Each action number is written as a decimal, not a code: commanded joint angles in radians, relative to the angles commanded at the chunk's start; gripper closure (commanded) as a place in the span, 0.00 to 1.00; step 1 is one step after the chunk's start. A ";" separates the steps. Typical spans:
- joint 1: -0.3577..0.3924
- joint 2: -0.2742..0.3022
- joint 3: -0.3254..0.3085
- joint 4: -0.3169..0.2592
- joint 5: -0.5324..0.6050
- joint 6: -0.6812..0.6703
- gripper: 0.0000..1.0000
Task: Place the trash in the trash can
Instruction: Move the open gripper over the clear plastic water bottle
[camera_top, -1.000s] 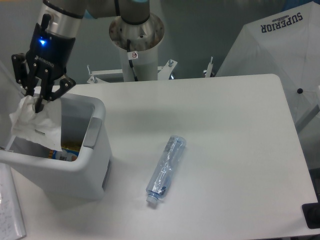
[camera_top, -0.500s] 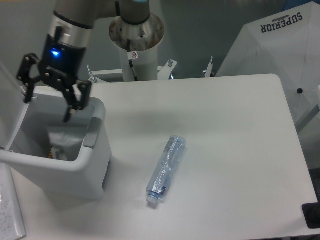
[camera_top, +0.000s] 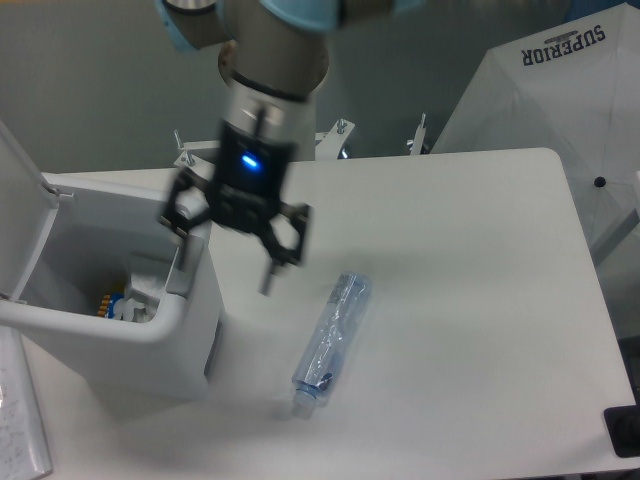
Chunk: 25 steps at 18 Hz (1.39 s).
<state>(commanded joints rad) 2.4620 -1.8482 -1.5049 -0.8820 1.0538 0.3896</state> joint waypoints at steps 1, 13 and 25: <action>0.008 -0.018 0.011 0.002 0.000 0.005 0.00; 0.008 -0.245 0.139 -0.174 0.015 0.104 0.00; -0.098 -0.411 0.287 -0.411 0.239 0.147 0.00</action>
<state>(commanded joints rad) 2.3640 -2.2595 -1.2180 -1.2930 1.2931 0.5369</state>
